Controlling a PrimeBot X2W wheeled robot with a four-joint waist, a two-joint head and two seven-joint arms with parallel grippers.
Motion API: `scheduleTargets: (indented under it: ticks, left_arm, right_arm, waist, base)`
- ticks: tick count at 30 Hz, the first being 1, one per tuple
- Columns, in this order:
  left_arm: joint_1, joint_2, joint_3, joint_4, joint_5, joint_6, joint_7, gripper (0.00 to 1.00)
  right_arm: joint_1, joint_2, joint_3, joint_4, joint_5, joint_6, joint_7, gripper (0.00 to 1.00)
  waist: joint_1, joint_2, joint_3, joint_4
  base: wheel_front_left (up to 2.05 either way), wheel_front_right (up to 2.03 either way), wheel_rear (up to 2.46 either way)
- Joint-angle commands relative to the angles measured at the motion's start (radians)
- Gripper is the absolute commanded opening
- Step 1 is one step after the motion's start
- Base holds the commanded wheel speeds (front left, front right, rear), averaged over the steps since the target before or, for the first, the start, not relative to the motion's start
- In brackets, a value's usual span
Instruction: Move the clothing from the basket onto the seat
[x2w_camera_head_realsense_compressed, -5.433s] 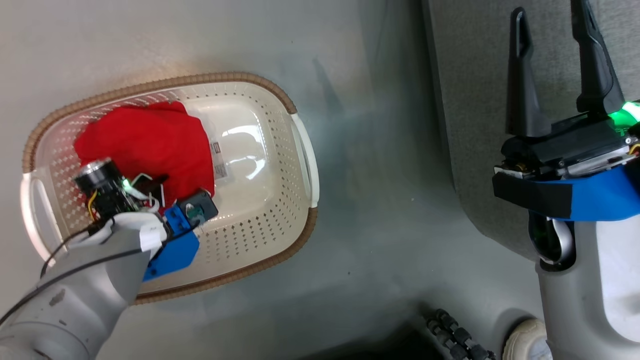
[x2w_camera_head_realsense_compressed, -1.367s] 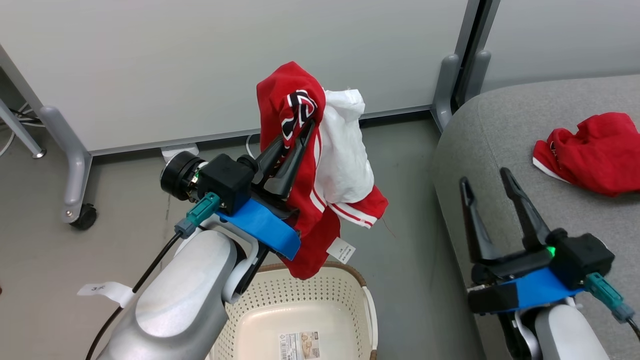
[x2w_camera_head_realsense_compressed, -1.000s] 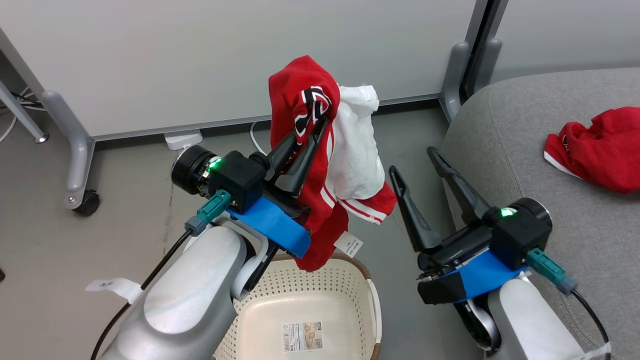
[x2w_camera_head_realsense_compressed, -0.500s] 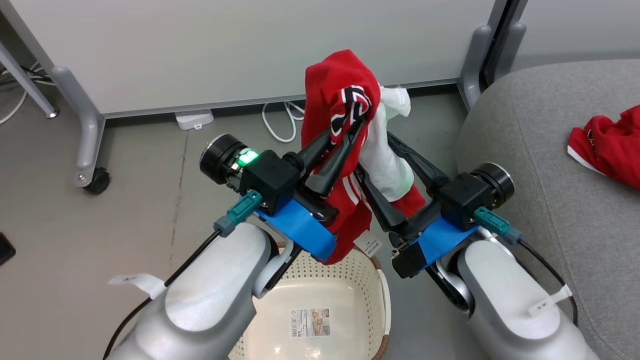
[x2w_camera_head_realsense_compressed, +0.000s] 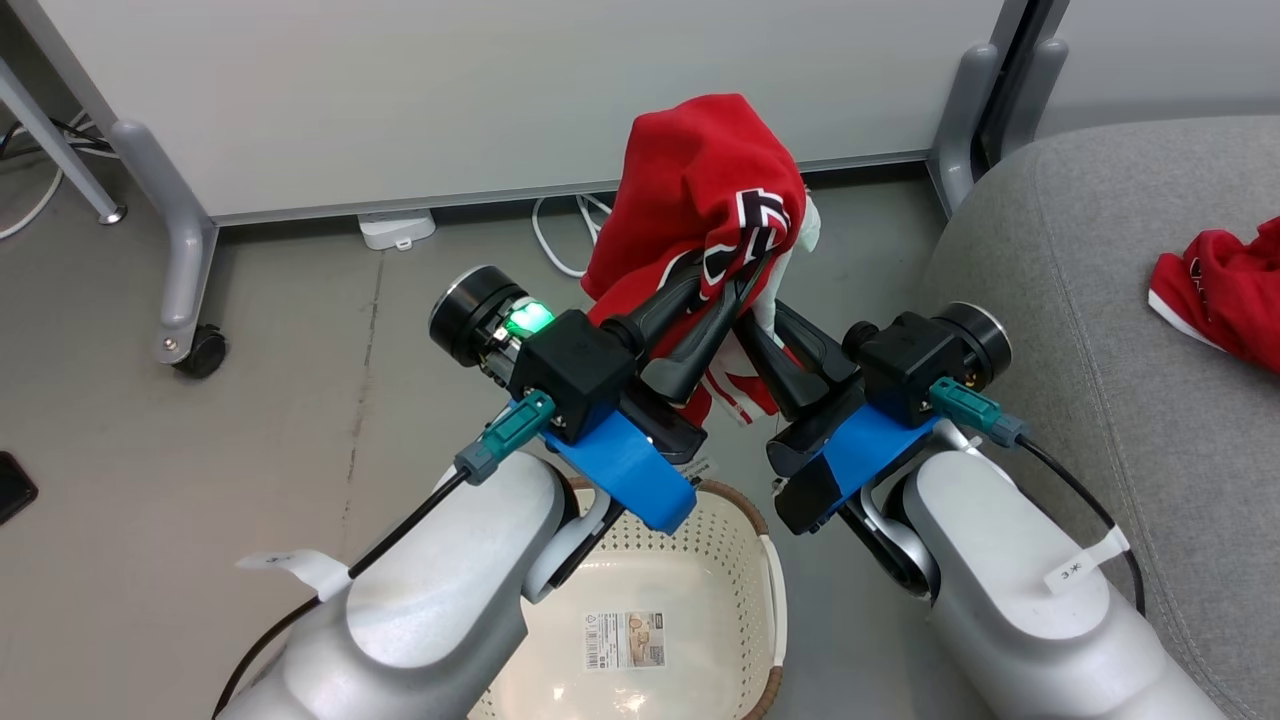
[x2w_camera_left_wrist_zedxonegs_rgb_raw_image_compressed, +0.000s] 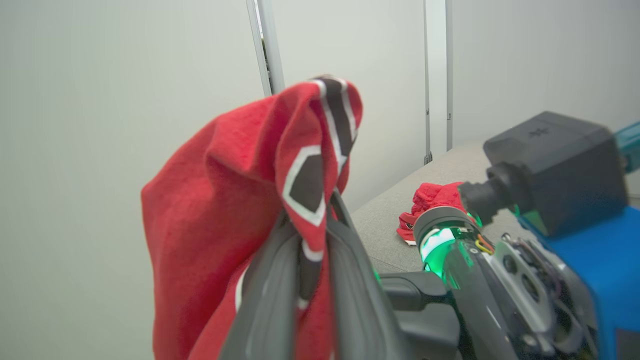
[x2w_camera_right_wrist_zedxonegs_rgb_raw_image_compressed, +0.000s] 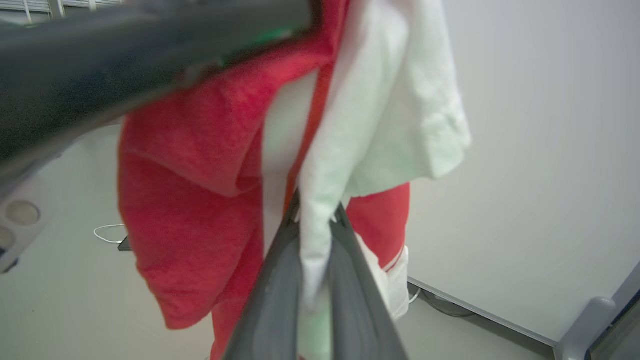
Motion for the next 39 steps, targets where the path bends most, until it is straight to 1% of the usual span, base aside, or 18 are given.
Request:
scheduleTargets:
  ticks: [1,21,23,24,25,39]
  left_arm:
    - [-0.018,0.005,-0.002,-0.006,-0.002,-0.003,-0.002,0.00]
    - [-0.023,0.018,-0.009,0.001,-0.008,0.011,-0.010,0.00]
    - [-0.022,0.016,-0.003,0.002,-0.011,0.019,-0.010,0.00]
    - [-0.024,0.016,-0.002,0.003,-0.008,0.022,-0.011,0.76]
    - [-0.024,0.016,-0.001,0.003,-0.006,0.027,-0.011,1.00]
    - [-0.022,0.023,0.003,0.009,-0.005,0.039,-0.023,1.00]
  right_arm:
    - [-0.018,0.002,0.003,0.000,0.006,0.001,-0.003,0.00]
    - [-0.003,-0.005,0.001,-0.019,0.017,0.001,-0.003,0.00]
    - [-0.001,-0.006,0.000,-0.020,0.018,0.001,-0.003,0.00]
    - [0.000,-0.006,0.000,-0.020,0.018,0.001,-0.003,0.00]
    - [0.001,-0.006,0.001,-0.019,0.018,0.001,-0.003,0.00]
    - [0.007,-0.009,-0.010,-0.021,0.027,0.001,-0.003,0.00]
  waist:
    - [0.0000,0.0000,0.001,-0.002]
    - [0.0000,0.0000,0.003,-0.003]
    - [0.0000,0.0000,0.003,-0.002]
    - [0.0000,0.0000,0.002,-0.002]
    - [0.0000,0.0000,0.001,-0.001]
    - [0.0000,0.0000,-0.001,0.001]
  base:
    - [0.00,0.00,0.00]
    - [0.00,0.00,0.00]
    - [0.00,0.00,0.00]
    - [0.00,0.00,0.00]
    - [0.00,0.00,0.00]
    - [0.00,0.00,0.00]
